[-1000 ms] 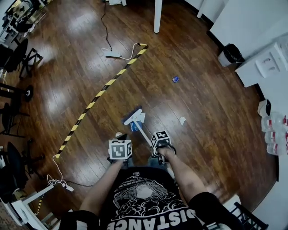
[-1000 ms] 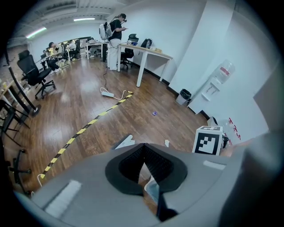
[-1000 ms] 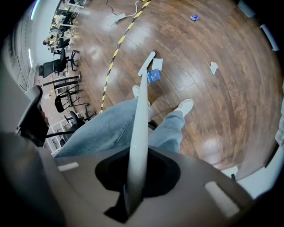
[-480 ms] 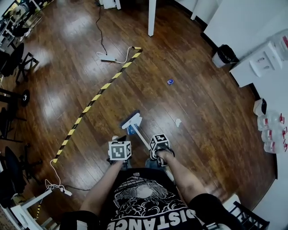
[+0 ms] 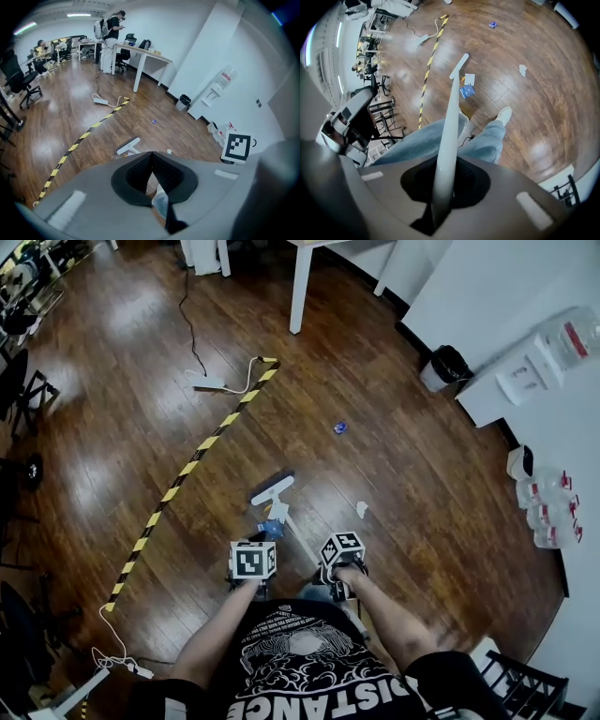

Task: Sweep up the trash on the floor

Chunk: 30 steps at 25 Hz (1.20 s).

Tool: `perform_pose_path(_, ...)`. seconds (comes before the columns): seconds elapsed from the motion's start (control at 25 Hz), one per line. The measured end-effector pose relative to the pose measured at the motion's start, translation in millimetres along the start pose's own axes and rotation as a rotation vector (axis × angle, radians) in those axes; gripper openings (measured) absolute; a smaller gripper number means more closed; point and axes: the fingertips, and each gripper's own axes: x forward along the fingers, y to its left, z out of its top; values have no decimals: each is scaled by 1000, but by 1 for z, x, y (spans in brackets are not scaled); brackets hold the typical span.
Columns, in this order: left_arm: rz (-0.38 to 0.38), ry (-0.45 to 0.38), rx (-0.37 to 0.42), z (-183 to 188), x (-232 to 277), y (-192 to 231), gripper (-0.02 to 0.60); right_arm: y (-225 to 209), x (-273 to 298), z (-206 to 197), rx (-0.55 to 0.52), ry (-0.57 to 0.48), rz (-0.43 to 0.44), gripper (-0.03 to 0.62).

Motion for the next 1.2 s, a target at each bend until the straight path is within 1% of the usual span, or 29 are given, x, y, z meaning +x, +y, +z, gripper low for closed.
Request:
perform_pose_path(0.12, -36, -15, 26, 21, -6, 16, 5, 25, -7, 21, 78, -73, 59, 28)
perform_pose_path(0.2, -59, -39, 35, 38, -13, 28, 5, 42, -11, 38, 132, -129, 96, 28)
perform_pose_path(0.36, -108, -74, 62, 64, -26, 44, 5, 74, -26, 67, 213, -237, 158, 28)
perform_pose_path(0.48, -146, -77, 91, 73, -29, 41, 5, 94, -43, 85, 273, -317, 221, 28)
perform_pose_path(0.64, -193, -67, 134, 83, -26, 26, 5, 111, -65, 104, 348, -427, 296, 28)
perform_pose_path(0.76, -218, -63, 162, 93, -19, 10, 5, 112, -82, 121, 396, -482, 356, 28)
perform_pose_path(0.92, -226, -54, 177, 106, -3, -12, 5, 101, -106, 143, 441, -508, 407, 28)
perform_pose_path(1.04, -209, -40, 177, 120, 13, -23, 5, 85, -124, 161, 450, -509, 421, 28)
perform_pose_path(1.2, -179, -24, 170, 148, 34, -40, 5, 59, -156, 193, 471, -509, 442, 28)
